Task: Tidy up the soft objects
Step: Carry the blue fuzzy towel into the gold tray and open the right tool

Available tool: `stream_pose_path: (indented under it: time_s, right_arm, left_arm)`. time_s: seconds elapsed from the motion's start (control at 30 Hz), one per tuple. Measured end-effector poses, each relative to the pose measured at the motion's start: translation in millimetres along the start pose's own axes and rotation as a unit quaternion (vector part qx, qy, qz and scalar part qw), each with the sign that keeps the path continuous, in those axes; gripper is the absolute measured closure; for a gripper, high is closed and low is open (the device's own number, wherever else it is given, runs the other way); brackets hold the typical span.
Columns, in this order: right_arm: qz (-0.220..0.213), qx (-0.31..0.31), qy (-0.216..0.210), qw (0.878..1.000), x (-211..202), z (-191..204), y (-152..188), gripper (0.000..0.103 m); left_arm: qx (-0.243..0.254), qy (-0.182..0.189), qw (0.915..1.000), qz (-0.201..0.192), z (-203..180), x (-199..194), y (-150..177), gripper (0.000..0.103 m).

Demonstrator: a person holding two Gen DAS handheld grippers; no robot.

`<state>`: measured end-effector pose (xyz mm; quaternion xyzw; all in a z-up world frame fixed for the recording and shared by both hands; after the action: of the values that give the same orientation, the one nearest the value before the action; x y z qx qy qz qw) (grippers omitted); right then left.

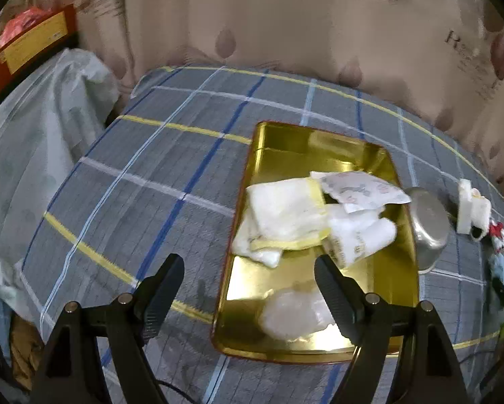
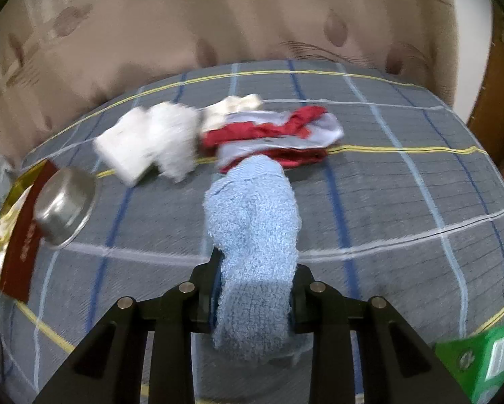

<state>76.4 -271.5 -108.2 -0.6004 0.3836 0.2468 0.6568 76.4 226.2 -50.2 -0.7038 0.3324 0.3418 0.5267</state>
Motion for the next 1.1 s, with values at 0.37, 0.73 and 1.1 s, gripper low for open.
stream_pose_path:
  time_s: [0.37,0.73,1.1]
  right_arm:
    - [-0.019,-0.075,-0.064,0.995,-36.3,81.9,3.6,0.076]
    - [-0.056,-0.179,-0.145,0.972,-82.7,197.1,-3.5,0.076]
    - [-0.054,-0.252,-0.195,0.946,-88.0,300.8,3.7,0.076]
  left_arm:
    - [-0.008,-0.04,0.9991,-0.009,11.6,-5.1,7.4,0.021]
    - [-0.038,-0.05,0.9975,-0.032,35.1,-17.6,15.0,0.021]
    - [-0.074,-0.048,0.9952,-0.042,55.1,-26.6,14.0,0.021]
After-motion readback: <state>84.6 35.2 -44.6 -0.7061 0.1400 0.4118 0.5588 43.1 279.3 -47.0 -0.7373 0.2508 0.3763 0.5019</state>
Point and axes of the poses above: each gripper's, at about its wrist camera, not at the fingertips, and x roughly the way its jaws point, z to its left, y to its underside, the point moved 2 cm from there along x, roughly the way its jaws point, and after that the axes turned 11 degrees about y, right-handed, at the moved point
